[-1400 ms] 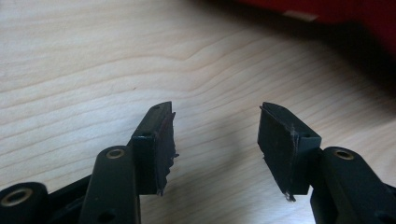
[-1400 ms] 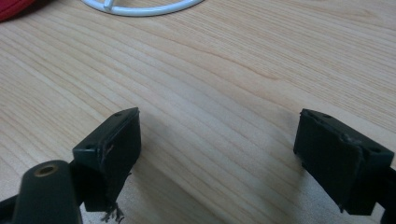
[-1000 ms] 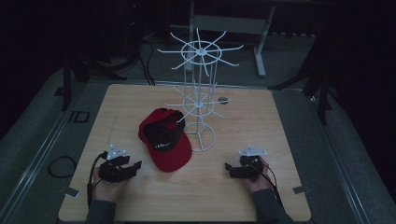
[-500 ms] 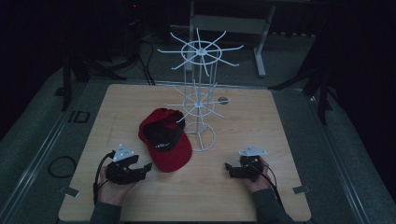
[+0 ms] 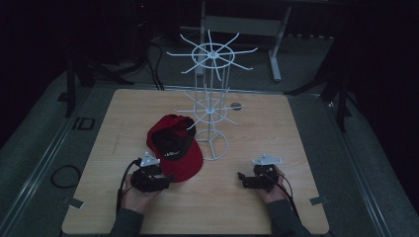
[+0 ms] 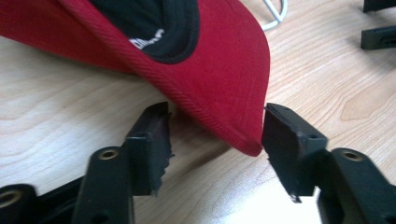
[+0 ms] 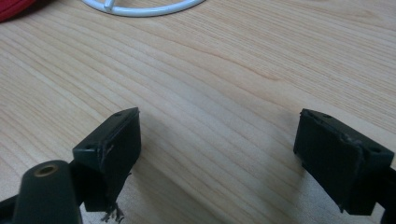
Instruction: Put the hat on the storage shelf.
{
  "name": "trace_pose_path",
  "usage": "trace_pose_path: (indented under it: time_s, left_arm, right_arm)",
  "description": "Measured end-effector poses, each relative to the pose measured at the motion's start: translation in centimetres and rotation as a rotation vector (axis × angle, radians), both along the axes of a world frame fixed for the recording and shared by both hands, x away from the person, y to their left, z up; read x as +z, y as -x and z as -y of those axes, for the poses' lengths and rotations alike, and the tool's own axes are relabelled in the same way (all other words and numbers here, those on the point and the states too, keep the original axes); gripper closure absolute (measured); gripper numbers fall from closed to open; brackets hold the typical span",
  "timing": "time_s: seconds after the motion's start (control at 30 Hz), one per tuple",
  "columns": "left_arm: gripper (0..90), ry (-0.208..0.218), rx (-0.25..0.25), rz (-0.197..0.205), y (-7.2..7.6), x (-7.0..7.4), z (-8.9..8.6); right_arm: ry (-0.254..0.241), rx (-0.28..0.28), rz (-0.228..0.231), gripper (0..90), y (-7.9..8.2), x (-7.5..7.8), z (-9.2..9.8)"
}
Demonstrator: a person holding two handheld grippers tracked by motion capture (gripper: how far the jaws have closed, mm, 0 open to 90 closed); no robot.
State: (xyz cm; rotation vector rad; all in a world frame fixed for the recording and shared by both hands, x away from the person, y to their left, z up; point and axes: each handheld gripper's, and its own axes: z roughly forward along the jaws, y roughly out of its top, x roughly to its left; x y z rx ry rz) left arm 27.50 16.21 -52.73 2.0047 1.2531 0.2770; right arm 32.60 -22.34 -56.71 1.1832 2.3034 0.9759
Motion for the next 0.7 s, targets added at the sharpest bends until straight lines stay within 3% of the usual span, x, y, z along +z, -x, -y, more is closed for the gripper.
trace_pose_path:
  time_s: [0.07, 0.1, 0.23, 0.5, 0.57, 0.7]
  left_arm:
    - [48.6, 0.009, -0.006, -0.015, -0.1, -0.1, -0.1]
    - [55.4, 0.021, 0.001, -0.03, -0.1, 0.0, -0.5]
    - [60.9, 0.017, 0.021, -0.037, -0.1, 0.2, -1.4]
    - [62.4, -0.001, 0.1, -0.045, -0.5, 0.5, -4.4]
    - [60.8, 0.021, 0.083, -0.063, -0.9, 0.1, -4.5]
    - [59.8, 0.02, 0.059, -0.08, -1.3, -0.5, -3.9]
  right_arm:
    - [0.0, 0.0, 0.0, 14.7, 0.0, 0.0, 0.0]
    - [0.0, 0.0, 0.0, 14.7, 0.0, 0.0, 0.0]
    - [0.0, 0.0, 0.0, 14.7, 0.0, 0.0, 0.0]
    - [0.0, 0.0, 0.0, 14.7, 0.0, 0.0, 0.0]
    - [0.0, 0.0, 0.0, 14.7, 0.0, 0.0, 0.0]
    - [0.0, 0.0, 0.0, 14.7, 0.0, 0.0, 0.0]
